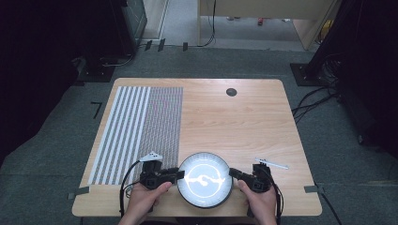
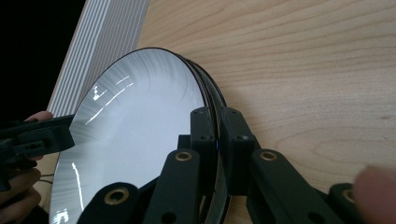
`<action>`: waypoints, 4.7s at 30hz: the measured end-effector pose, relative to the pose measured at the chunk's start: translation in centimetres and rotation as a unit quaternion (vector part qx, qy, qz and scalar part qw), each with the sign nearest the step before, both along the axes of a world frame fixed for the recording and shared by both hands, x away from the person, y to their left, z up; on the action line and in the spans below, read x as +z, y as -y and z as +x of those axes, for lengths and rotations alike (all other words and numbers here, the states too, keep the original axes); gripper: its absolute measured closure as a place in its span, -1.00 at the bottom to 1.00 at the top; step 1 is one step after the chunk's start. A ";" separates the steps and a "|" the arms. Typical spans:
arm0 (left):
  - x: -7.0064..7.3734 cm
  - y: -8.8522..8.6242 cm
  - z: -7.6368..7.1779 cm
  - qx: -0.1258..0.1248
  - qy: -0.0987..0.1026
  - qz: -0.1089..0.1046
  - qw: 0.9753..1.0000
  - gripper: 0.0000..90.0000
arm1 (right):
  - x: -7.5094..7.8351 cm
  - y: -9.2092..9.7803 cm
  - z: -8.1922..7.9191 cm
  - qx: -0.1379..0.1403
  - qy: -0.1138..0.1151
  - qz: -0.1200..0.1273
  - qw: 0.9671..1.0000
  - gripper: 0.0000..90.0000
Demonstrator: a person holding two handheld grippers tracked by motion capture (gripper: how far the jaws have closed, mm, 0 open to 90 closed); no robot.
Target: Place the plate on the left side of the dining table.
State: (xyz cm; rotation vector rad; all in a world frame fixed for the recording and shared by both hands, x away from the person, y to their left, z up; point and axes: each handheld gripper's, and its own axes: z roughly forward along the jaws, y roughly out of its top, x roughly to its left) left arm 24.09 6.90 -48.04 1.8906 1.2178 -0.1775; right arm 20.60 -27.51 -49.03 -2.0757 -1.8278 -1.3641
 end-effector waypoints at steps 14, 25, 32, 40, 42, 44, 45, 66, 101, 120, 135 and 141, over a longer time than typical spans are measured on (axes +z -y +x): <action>-0.1 0.2 -0.1 -0.041 -0.027 0.027 0.998 0.52 | 1.4 1.0 -0.4 0.081 -0.062 -0.017 0.995 0.79; -0.2 0.5 -0.3 -0.029 -0.021 0.038 0.999 0.55 | 1.5 0.1 -0.5 0.058 -0.093 -0.026 0.994 0.76; -0.2 0.6 -0.3 -0.022 -0.017 0.039 0.999 0.57 | 1.7 1.0 -0.4 0.046 -0.098 0.022 0.994 0.82; -0.2 0.6 -0.4 -0.019 -0.014 0.042 0.999 0.59 | 1.6 0.8 -0.5 0.047 -0.105 0.023 0.993 0.83; -0.2 0.6 -0.4 -0.019 -0.014 0.042 0.999 0.59 | 1.8 0.9 -0.5 0.046 -0.102 0.029 0.993 0.83; -0.2 0.7 -0.4 -0.018 -0.014 0.042 0.999 0.59 | 2.1 1.0 -0.6 0.046 -0.099 0.032 0.993 0.83; -0.2 0.6 -0.4 -0.019 -0.014 0.042 0.999 0.59 | 2.1 1.0 -0.6 0.046 -0.098 0.033 0.994 0.83; -0.2 1.1 -0.6 -0.013 -0.008 0.042 0.999 0.58 | 0.8 -0.9 -0.5 0.018 -0.106 0.030 0.994 0.77; 2.6 -1.5 -0.3 0.025 0.027 -0.007 0.999 0.69 | 2.0 -2.7 -0.1 0.006 -0.033 0.098 0.995 0.87; 6.0 -5.8 0.9 0.065 0.055 -0.017 0.996 0.69 | 6.0 -6.5 3.7 0.045 -0.016 0.086 0.995 0.87; 7.0 -8.5 1.4 0.090 0.059 -0.024 0.994 0.68 | 7.3 -9.5 5.7 0.066 -0.009 0.080 0.995 0.87; 8.0 -9.4 2.1 0.097 0.067 -0.022 0.993 0.68 | 8.4 -10.6 6.9 0.071 -0.005 0.079 0.994 0.87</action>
